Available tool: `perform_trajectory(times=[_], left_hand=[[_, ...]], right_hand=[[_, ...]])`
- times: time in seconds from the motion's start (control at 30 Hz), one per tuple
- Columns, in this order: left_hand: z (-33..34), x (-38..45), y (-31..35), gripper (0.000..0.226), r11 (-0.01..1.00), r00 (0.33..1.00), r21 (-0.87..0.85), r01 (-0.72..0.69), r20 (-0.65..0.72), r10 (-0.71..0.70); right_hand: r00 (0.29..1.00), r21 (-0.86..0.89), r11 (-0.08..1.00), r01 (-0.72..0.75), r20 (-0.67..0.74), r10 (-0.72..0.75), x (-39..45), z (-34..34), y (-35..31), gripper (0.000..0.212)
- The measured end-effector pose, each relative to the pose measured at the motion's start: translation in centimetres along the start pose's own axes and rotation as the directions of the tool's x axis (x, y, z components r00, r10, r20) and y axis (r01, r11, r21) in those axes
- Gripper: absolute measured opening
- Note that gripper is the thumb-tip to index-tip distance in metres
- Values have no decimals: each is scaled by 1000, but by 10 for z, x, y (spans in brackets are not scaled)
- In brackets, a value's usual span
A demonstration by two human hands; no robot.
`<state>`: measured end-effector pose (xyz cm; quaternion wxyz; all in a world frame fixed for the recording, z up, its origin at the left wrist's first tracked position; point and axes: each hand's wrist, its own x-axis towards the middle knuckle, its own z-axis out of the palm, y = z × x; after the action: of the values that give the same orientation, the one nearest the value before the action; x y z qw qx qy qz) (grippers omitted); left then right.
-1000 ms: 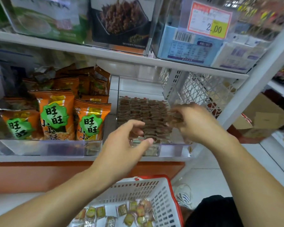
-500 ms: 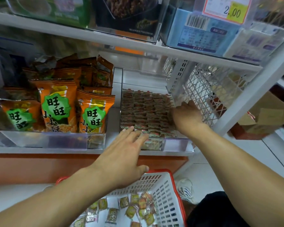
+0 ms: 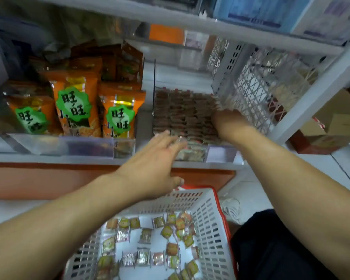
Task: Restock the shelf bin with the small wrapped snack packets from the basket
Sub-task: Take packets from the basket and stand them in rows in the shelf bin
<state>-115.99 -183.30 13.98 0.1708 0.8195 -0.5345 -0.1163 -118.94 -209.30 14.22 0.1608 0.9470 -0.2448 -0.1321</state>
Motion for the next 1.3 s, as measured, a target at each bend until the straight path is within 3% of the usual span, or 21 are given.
perform_trajectory(times=[0.07, 0.17, 0.23, 0.27, 0.33, 0.4, 0.5, 0.6, 0.7, 0.77, 0.87, 0.97, 1.03, 1.17, 1.3], left_hand=[[-9, -6, 0, 86, 1000, 998, 31, -3, -60, 5], [-15, -19, 0, 46, 998, 969, 52, -47, -240, 58], [-9, -29, -3, 23, 999, 973, -4, -34, -226, 32], [-3, -33, -7, 20, 1000, 991, -12, -5, -137, 4], [22, -40, -20, 29, 995, 983, 60, 83, 159, -91], [57, -46, -36, 50, 975, 873, 184, 123, 447, -195], [116, -50, -61, 65, 958, 687, 169, 232, 669, -284], [169, -56, -90, 73, 900, 635, 138, 414, 665, -394], [213, -70, -120, 77, 857, 599, 206, 473, 638, -484], [237, -76, -139, 77, 816, 569, 223, 533, 619, -541], [266, -76, -162, 85, 720, 544, 158, 676, 552, -632], [290, -72, -177, 85, 648, 529, 95, 756, 496, -689], [303, -68, -181, 75, 634, 535, 57, 771, 480, -695], [317, -64, -175, 60, 642, 578, 58, 765, 380, -723], [326, -67, -158, 66, 511, 541, -194, 838, 429, -724]], right_hand=[[998, -7, 1000, -9, -58, 9, -15, -18, -2, 25], [908, 7, 999, 38, -417, -32, -52, -50, -12, 20], [864, 251, 949, 193, -502, -43, -87, -60, -32, 12], [885, 363, 884, 294, -452, -109, -103, -55, -46, 6], [909, 406, 813, 416, -219, -356, -127, -19, -77, 5], [840, 318, 821, 474, 116, -530, -141, 39, -106, 13], [734, 279, 844, 458, 416, -536, -140, 139, -126, 32], [757, 321, 902, 287, 501, -419, -127, 220, -130, 49], [824, 400, 915, 61, 497, -272, -125, 278, -144, 67], [815, 442, 895, -57, 539, -215, -128, 302, -157, 82], [848, 453, 882, -134, 513, -135, -127, 325, -171, 83], [869, 564, 787, -252, 490, -73, -119, 334, -183, 85], [895, 641, 730, -240, 438, -91, -115, 337, -191, 86], [903, 665, 737, -120, 381, -197, -110, 343, -206, 89], [906, 694, 720, -16, 314, -282, -117, 347, -232, 72]])
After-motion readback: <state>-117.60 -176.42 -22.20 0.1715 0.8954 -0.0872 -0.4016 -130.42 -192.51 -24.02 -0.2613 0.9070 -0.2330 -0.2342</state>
